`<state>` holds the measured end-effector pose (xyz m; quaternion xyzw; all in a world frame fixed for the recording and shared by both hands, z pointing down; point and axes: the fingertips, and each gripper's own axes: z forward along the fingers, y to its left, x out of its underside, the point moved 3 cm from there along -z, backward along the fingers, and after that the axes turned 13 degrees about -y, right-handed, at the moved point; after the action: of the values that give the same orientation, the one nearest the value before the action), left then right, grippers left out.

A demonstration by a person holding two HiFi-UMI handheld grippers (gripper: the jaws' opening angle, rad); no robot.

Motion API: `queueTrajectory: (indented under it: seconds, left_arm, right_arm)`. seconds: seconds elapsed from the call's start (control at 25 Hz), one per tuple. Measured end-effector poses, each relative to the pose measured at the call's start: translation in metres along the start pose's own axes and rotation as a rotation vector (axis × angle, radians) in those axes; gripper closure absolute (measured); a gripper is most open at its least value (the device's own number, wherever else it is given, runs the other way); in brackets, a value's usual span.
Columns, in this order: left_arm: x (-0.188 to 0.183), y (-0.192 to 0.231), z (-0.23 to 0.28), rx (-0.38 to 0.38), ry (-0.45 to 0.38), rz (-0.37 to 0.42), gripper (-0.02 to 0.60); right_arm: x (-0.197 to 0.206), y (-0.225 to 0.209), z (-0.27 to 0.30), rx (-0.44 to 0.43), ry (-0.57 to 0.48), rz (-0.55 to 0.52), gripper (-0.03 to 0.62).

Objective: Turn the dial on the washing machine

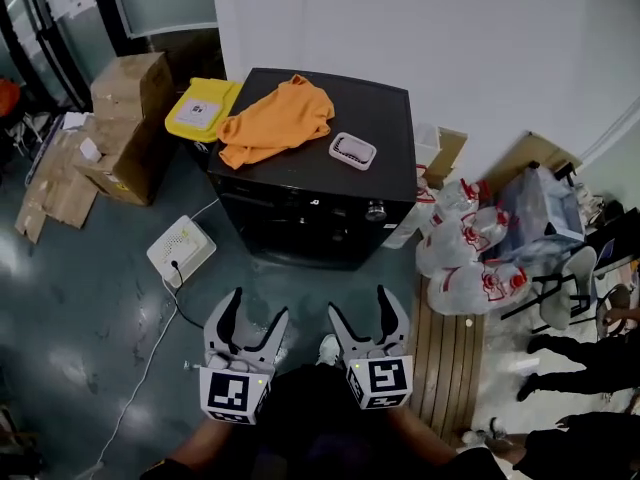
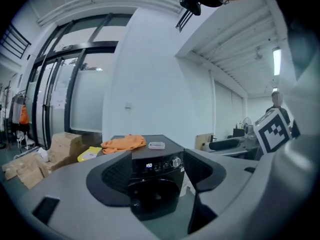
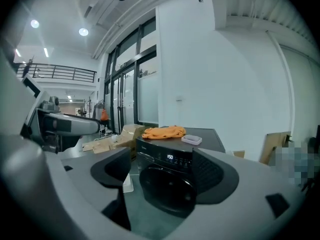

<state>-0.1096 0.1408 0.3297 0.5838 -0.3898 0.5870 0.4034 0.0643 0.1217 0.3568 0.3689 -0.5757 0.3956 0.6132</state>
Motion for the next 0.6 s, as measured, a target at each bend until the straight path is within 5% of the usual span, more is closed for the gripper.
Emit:
queueTrajectory:
  seconds: [0.6]
  left_arm:
    - [0.020, -0.060, 0.069, -0.059, 0.058, 0.032, 0.276]
  right_arm:
    - [0.022, -0.104, 0.021, 0.016, 0.034, -0.064, 0.224]
